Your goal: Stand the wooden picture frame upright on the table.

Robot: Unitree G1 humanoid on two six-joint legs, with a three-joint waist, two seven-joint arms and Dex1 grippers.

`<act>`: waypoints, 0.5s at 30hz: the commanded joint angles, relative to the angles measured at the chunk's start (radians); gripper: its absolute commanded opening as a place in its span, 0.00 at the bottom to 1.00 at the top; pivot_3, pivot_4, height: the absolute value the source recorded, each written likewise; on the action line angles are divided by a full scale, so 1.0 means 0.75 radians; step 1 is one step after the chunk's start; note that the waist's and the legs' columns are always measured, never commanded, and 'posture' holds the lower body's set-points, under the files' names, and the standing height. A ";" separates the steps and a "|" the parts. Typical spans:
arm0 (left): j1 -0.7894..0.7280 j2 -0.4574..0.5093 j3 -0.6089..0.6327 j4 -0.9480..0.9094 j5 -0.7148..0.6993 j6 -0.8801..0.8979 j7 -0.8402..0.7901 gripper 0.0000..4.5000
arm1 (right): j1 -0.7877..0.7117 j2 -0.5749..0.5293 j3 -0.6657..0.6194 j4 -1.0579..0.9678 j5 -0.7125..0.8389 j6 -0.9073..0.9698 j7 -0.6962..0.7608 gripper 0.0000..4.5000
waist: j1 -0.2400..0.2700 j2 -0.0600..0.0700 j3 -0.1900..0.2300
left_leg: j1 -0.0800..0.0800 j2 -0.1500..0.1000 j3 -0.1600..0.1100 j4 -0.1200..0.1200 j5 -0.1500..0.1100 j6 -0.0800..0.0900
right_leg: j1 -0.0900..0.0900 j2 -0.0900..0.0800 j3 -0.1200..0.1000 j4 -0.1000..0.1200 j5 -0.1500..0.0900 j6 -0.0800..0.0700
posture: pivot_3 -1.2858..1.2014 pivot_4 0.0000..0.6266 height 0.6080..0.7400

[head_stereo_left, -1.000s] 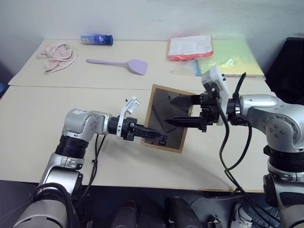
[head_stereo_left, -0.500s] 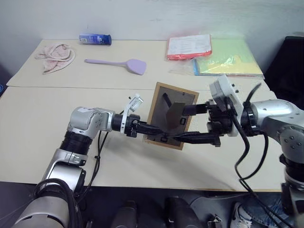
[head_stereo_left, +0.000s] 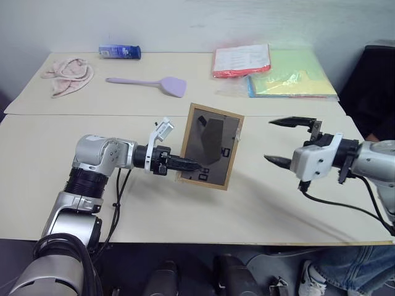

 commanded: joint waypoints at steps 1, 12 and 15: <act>-0.043 -0.009 0.049 -0.075 -0.080 0.043 -0.026 0.29 | -0.135 0.105 0.028 0.176 -0.383 -0.342 -0.375 1.00 | -0.005 0.000 0.000 | 0.000 0.000 0.000 0.000 0.000 0.000 | 0.000 0.000 0.000 0.001 0.000 0.000 | 0.52 0.24 1.00; -0.048 -0.007 0.040 -0.099 -0.124 0.109 -0.024 0.29 | -0.405 0.269 0.182 0.452 -0.933 -0.523 -1.164 0.50 | -0.010 0.001 0.001 | -0.002 0.000 0.005 0.000 0.002 -0.004 | -0.009 0.002 0.006 0.014 -0.001 -0.001 | 0.52 0.24 1.00; -0.040 0.006 0.048 -0.087 -0.109 0.083 -0.008 0.29 | -0.397 0.224 0.198 0.451 -0.946 -0.578 -1.242 0.39 | -0.011 0.001 0.001 | -0.002 0.000 0.006 0.000 0.002 -0.004 | -0.009 0.002 0.007 0.014 -0.001 -0.001 | 0.52 0.24 1.00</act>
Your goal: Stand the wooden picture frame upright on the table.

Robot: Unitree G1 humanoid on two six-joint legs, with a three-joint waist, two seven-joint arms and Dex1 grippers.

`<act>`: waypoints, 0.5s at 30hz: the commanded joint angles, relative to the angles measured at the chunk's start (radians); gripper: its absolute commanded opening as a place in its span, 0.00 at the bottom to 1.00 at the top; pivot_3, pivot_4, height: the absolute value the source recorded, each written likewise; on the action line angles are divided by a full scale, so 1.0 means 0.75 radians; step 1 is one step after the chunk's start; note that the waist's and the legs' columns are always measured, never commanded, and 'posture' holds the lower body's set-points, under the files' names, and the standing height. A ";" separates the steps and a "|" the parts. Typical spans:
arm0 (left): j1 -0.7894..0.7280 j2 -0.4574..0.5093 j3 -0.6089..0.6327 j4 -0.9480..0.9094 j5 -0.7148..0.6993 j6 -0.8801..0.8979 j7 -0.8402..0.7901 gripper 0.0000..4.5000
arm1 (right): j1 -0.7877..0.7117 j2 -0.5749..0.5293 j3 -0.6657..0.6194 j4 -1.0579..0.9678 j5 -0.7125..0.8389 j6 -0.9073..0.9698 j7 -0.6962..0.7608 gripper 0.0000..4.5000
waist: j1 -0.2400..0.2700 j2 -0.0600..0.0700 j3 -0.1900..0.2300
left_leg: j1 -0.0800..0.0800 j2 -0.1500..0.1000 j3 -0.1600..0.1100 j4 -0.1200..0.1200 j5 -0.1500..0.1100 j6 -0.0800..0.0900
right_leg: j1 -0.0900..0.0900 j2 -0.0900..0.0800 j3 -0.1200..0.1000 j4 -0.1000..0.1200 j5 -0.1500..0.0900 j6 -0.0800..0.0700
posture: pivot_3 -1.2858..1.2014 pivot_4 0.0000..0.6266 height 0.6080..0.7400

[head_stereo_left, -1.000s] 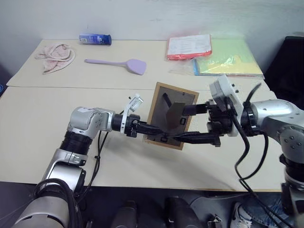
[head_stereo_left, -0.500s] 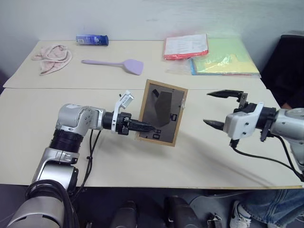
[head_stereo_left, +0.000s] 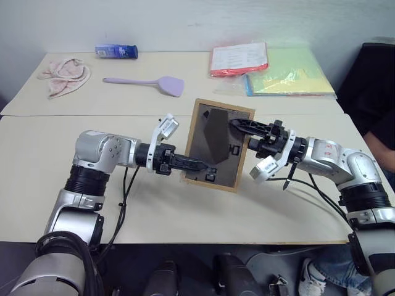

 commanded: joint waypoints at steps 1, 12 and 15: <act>-0.017 0.030 0.027 -0.035 0.016 -0.053 0.028 0.29 | -0.009 -0.042 0.009 0.003 0.046 -0.066 -0.089 0.39 | -0.002 0.000 0.000 | 0.000 0.000 0.000 0.000 0.000 0.000 | 0.000 0.000 0.000 0.000 0.000 0.000 | 0.52 0.24 1.00; 0.221 0.388 0.426 -0.190 -0.076 -0.230 0.006 0.96 | -0.067 -0.058 0.118 0.203 0.371 -0.103 0.095 0.29 | -0.071 -0.001 0.001 | 0.003 0.003 0.002 -0.004 0.000 0.000 | -0.005 0.008 0.013 0.004 0.000 0.000 | 0.52 0.24 1.00; 0.414 0.531 0.563 -0.419 -0.122 -0.319 -0.101 1.00 | -0.045 -0.020 0.217 0.278 0.730 -0.050 0.336 0.29 | -0.078 -0.001 0.001 | 0.003 0.004 0.002 -0.004 0.000 0.000 | -0.005 0.008 0.014 0.004 -0.001 -0.001 | 0.52 0.24 1.00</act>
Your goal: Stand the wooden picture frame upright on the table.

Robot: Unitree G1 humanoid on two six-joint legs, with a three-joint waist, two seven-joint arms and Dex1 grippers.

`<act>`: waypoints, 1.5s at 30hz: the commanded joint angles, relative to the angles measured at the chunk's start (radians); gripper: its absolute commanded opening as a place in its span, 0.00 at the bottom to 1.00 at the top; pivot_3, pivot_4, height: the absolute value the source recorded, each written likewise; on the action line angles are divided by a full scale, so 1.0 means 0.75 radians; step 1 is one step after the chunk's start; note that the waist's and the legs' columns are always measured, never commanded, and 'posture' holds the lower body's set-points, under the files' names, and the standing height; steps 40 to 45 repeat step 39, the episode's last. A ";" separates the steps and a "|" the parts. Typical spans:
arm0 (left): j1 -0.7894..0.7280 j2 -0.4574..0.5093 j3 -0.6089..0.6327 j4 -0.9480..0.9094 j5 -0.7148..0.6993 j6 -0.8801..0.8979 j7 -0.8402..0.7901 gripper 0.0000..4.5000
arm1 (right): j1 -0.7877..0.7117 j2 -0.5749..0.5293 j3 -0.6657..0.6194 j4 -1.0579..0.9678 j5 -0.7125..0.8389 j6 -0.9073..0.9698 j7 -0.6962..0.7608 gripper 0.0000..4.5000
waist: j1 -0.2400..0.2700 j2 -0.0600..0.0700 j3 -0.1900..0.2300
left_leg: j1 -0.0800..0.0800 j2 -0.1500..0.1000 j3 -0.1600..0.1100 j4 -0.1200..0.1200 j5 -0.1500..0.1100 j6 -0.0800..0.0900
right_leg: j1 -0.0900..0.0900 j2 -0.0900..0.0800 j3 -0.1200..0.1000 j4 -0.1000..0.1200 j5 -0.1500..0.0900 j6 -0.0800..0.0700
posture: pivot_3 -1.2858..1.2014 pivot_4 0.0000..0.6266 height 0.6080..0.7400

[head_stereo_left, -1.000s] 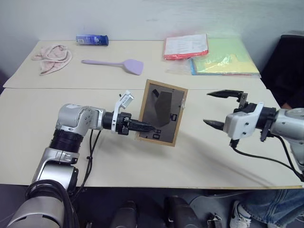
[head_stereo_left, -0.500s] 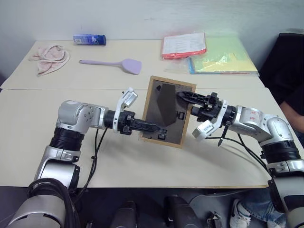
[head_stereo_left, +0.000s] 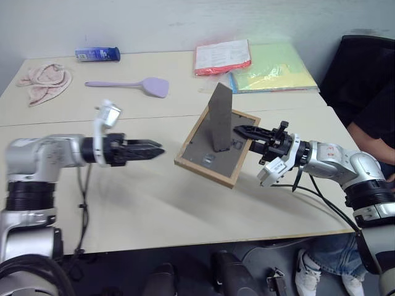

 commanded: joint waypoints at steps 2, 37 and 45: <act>0.215 0.131 0.167 -0.389 -0.102 -0.114 -0.099 1.00 | 0.068 0.087 0.126 -0.051 0.818 0.279 0.522 0.29 | -0.003 -0.001 0.000 | 0.000 0.001 0.000 -0.001 0.000 0.000 | 0.000 0.000 0.000 -0.002 0.000 0.000 | 0.52 0.24 1.00; 0.193 -0.021 -0.087 -0.243 0.159 -0.643 0.072 1.00 | 0.928 -0.311 -0.970 -1.316 2.292 2.650 1.372 1.00 | 0.097 0.004 0.003 | 0.003 -0.003 -0.014 0.003 -0.009 0.014 | 0.019 -0.008 -0.015 -0.019 0.001 0.002 | 0.52 0.24 1.00; 0.160 -0.023 -0.106 -0.203 0.184 -0.680 0.052 1.00 | 1.011 -0.355 -1.089 -1.341 2.333 2.701 1.424 1.00 | 0.095 0.003 0.003 | 0.005 -0.002 -0.014 0.003 -0.009 0.014 | 0.021 -0.007 -0.015 -0.019 0.001 0.002 | 0.52 0.24 1.00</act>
